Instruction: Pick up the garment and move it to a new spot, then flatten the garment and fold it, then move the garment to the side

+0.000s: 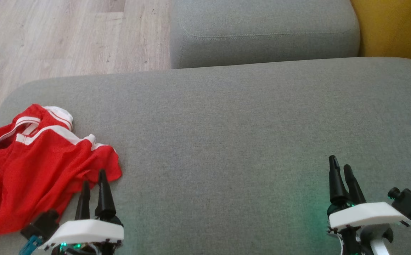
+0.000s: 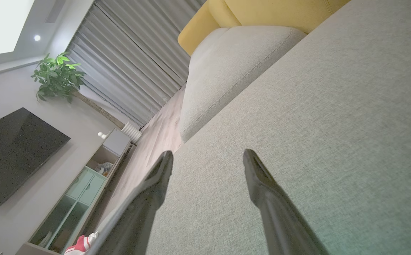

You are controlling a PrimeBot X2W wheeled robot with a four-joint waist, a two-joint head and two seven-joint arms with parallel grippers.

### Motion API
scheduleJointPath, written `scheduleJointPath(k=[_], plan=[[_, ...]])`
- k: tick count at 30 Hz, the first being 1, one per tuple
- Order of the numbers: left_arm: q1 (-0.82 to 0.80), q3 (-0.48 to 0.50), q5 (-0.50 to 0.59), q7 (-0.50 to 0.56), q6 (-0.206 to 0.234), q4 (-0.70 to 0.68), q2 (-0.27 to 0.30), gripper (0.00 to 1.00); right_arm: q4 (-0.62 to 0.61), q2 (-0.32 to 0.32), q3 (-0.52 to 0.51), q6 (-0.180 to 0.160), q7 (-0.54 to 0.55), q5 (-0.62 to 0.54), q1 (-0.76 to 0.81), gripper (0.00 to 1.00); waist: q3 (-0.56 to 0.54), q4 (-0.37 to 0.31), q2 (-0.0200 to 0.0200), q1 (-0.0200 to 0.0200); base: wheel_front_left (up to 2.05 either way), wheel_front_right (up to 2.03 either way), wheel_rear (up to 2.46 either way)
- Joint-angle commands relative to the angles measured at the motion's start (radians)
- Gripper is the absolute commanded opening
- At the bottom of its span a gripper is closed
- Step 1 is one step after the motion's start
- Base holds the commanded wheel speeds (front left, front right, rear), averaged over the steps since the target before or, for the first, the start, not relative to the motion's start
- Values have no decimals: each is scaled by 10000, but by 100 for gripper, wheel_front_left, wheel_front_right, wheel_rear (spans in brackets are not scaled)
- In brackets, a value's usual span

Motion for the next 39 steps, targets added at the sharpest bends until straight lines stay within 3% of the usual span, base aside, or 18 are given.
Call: scheduleJointPath(k=[1, 10, 39], plan=[[-565, 84, 192, -81, 40, -380, 62, 100, -406, -90, 181, 46, -108, -187, -613, 100, -2, -1, 0, 0, 0, 0, 0], [-584, -101, 1426, -343, 175, -620, 66, 100, -538, -99, 429, 52, -368, -1397, -639, 100, -72, 36, 0, 0, 0, 0, 0], [-552, -631, 5223, -1192, 28, -584, 80, 100, -237, -127, 246, 71, -1210, -5305, -635, 100, -248, 7, 0, 0, 0, 0, 0]])
